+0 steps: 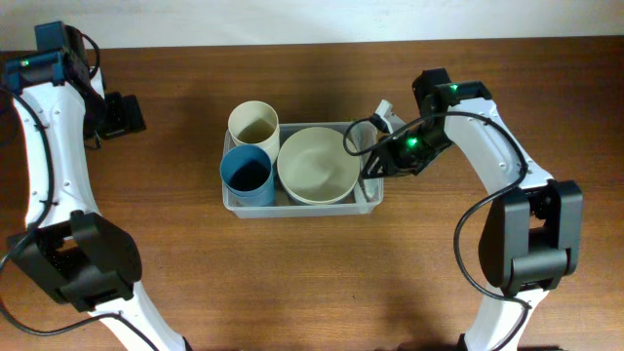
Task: Pack container
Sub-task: 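Lower the spoon into the bin beside the fork, then open the right gripper and raise it up away from the bin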
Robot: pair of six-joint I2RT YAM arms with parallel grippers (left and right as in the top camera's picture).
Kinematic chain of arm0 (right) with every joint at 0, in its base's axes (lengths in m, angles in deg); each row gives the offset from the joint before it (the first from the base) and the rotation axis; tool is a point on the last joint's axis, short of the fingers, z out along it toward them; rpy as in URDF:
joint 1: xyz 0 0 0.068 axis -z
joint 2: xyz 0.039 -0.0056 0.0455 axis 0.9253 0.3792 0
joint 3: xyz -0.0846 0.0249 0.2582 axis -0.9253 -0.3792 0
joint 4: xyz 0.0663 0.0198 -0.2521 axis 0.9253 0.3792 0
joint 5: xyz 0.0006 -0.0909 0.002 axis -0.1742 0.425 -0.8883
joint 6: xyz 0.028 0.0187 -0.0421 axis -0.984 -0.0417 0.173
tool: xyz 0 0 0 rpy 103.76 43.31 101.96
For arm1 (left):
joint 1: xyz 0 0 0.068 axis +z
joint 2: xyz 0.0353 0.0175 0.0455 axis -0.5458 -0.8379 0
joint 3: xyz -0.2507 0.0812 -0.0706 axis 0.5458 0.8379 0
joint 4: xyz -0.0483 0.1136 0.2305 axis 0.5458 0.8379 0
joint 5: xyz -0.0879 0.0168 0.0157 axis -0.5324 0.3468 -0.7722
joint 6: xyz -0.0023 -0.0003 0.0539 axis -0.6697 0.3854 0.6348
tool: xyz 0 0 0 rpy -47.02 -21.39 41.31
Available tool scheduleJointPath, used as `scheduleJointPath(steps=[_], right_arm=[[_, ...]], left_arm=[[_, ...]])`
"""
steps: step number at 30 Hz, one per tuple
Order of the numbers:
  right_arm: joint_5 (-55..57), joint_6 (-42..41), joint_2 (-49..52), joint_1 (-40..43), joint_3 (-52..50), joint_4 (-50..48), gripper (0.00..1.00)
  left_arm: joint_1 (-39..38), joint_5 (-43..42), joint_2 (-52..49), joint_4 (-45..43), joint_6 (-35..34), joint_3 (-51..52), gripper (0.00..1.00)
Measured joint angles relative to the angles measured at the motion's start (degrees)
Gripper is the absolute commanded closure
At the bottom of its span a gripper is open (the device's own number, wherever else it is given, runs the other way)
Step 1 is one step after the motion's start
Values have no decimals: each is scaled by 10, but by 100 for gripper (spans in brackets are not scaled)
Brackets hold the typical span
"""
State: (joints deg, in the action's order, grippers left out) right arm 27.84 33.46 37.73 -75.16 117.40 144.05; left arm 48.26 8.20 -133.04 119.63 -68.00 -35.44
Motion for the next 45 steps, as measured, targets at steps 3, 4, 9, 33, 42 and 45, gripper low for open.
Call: scheduleJointPath(steps=[3, 4, 9, 33, 42, 45], right_arm=[[0, -2, 0, 0, 0, -1, 67], [0, -2, 0, 0, 0, -1, 67], [0, -4, 0, 0, 0, 0, 68], [447, -143, -56, 33, 439, 278, 1], [466, -157, -60, 44, 439, 278, 1], [464, -157, -60, 44, 439, 278, 1]], left_arm=[[0, 0, 0, 0, 0, 0, 0], [0, 0, 0, 0, 0, 0, 0], [0, 0, 0, 0, 0, 0, 0], [0, 0, 0, 0, 0, 0, 0], [0, 0, 0, 0, 0, 0, 0], [0, 0, 0, 0, 0, 0, 0]])
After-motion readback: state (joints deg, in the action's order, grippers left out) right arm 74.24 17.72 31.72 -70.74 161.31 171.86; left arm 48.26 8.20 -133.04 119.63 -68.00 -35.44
